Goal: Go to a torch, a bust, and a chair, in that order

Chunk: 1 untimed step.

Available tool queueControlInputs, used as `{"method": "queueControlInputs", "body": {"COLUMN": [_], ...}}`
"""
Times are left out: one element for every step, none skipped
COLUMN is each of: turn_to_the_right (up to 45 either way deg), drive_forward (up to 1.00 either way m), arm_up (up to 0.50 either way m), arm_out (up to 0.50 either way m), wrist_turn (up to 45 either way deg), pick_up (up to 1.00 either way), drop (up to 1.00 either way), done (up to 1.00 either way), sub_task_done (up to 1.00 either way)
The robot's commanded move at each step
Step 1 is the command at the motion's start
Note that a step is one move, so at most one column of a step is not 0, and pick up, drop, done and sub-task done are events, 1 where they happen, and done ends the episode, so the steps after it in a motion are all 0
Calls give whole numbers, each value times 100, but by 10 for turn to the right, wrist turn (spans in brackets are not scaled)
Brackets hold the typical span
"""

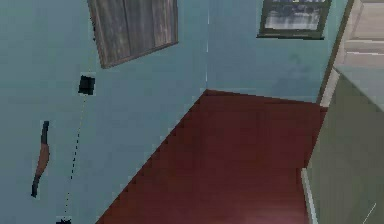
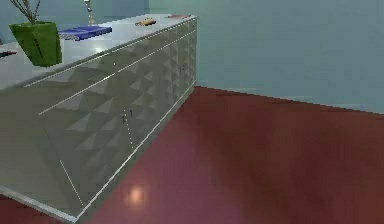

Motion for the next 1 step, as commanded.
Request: {"method": "queueControlInputs", "body": {"turn_to_the_right": [30], "drive_forward": [0], "arm_up": [0], "arm_out": [0], "wrist_turn": [0], "pick_up": [0], "drop": [0], "done": [0], "sub_task_done": [0]}}
